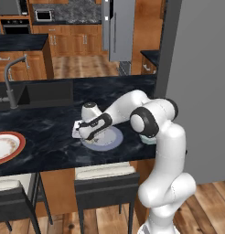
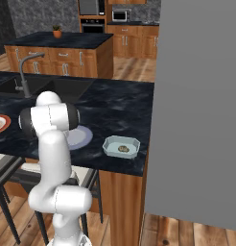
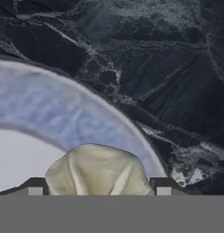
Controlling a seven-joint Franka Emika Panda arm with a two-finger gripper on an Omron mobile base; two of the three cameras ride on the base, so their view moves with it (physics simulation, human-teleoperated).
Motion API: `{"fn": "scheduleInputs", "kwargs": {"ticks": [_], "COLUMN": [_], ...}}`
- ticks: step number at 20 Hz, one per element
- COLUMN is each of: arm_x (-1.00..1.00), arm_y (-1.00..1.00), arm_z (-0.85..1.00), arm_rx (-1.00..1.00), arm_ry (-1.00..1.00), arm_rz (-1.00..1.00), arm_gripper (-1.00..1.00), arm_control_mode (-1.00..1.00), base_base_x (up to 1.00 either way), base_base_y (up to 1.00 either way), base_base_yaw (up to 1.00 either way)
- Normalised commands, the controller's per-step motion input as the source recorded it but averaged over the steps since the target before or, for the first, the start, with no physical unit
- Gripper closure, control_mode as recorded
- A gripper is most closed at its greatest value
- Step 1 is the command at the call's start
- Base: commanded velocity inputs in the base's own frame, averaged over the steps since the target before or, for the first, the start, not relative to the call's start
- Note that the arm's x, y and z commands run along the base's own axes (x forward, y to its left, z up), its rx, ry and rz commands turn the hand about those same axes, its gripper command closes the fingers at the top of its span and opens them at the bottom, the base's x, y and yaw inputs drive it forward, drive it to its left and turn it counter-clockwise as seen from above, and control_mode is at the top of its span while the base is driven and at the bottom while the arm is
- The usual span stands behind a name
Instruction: Place two dumplings into each of the tupperware containers and then place the containers in the fridge.
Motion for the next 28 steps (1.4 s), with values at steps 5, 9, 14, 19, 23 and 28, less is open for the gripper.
{"fn": "scheduleInputs", "kwargs": {"ticks": [5,9,14,19,23,28], "arm_x": [-0.15,-0.43,-0.47,-0.63,-0.57,-0.11], "arm_y": [-0.40,-0.97,-1.00,-1.00,-1.00,-0.87], "arm_z": [-0.11,0.50,0.86,0.92,0.57,0.29], "arm_rx": [0.10,0.14,0.17,0.03,0.00,-0.04], "arm_ry": [-0.24,-0.07,0.00,0.07,0.06,0.07], "arm_rz": [0.00,-0.20,-0.27,-0.25,-0.20,-0.24], "arm_gripper": [1.00,1.00,1.00,1.00,1.00,1.00], "arm_control_mode": [-1.00,-1.00,-1.00,-1.00,-1.00,-1.00], "base_base_x": [0.00,0.00,0.00,0.00,0.00,0.00], "base_base_y": [0.00,0.00,0.00,0.00,0.00,0.00], "base_base_yaw": [0.00,0.00,0.00,0.00,0.00,0.00]}}
